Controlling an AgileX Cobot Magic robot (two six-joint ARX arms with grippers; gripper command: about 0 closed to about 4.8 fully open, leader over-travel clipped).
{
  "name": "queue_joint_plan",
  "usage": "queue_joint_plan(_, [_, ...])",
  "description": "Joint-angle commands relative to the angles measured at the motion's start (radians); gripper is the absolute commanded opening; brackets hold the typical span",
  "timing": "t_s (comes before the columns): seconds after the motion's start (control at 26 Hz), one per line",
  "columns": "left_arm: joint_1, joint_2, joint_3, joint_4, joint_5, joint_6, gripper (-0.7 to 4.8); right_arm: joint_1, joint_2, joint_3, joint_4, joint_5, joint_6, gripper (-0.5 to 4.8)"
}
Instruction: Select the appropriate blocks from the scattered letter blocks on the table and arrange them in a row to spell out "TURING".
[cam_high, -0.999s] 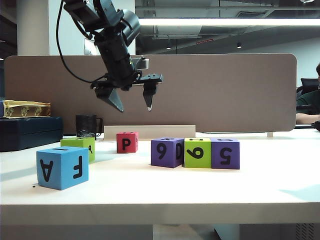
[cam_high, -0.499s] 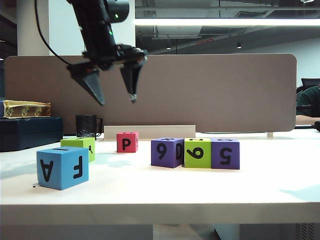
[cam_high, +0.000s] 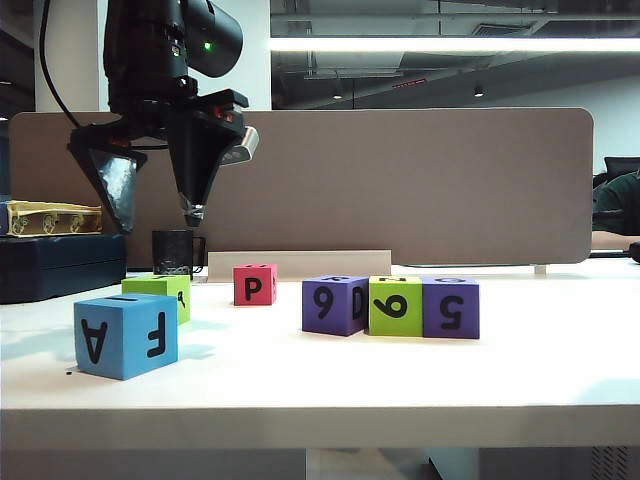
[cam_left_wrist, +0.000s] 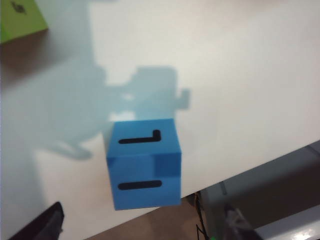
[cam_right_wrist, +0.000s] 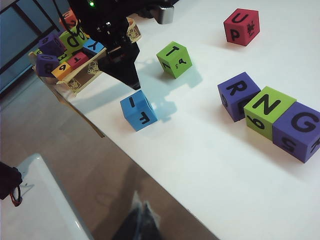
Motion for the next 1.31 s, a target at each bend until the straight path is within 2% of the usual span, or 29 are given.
queue_joint_plan(0.04, [-0.014, -0.004, -0.028, -0.005, 0.008, -0.006, 4.09, 0.001, -0.002, 0.006, 0.008, -0.008, -0.002, -0.01])
queue_joint_plan(0.19, [-0.026, -0.004, -0.099, -0.002, -0.019, -0.003, 4.09, 0.001, -0.002, 0.007, 0.008, -0.007, -0.002, -0.01])
queue_joint_plan(0.38, [-0.026, -0.004, -0.203, 0.045, -0.110, -0.003, 4.09, 0.001, -0.002, 0.007, 0.010, -0.007, -0.002, -0.01])
queue_joint_plan(0.58, [-0.027, -0.004, -0.266, 0.174, -0.068, -0.004, 4.08, 0.001, -0.002, 0.007, 0.010, -0.007, -0.002, -0.01])
queue_joint_plan(0.81, [-0.027, -0.003, -0.290, 0.210, -0.061, -0.016, 4.00, 0.001, -0.002, 0.007, 0.010, -0.007, -0.002, -0.01])
queue_joint_plan(0.88, [-0.027, -0.003, -0.290, 0.226, -0.061, -0.030, 3.82, 0.001, -0.002, 0.007, 0.010, -0.007, -0.002, -0.01])
queue_joint_plan(1.04, [-0.027, -0.003, -0.290, 0.242, -0.060, -0.048, 2.97, 0.001, -0.002, 0.007, 0.010, -0.007, -0.002, -0.01])
queue_joint_plan(1.19, [-0.027, -0.003, -0.290, 0.241, -0.053, -0.052, 2.82, 0.001, -0.002, 0.007, 0.010, -0.007, -0.003, -0.01])
queue_joint_plan(1.31, [-0.027, -0.003, -0.290, 0.255, -0.049, -0.097, 2.68, 0.001, -0.002, 0.007, 0.010, -0.007, -0.002, -0.01])
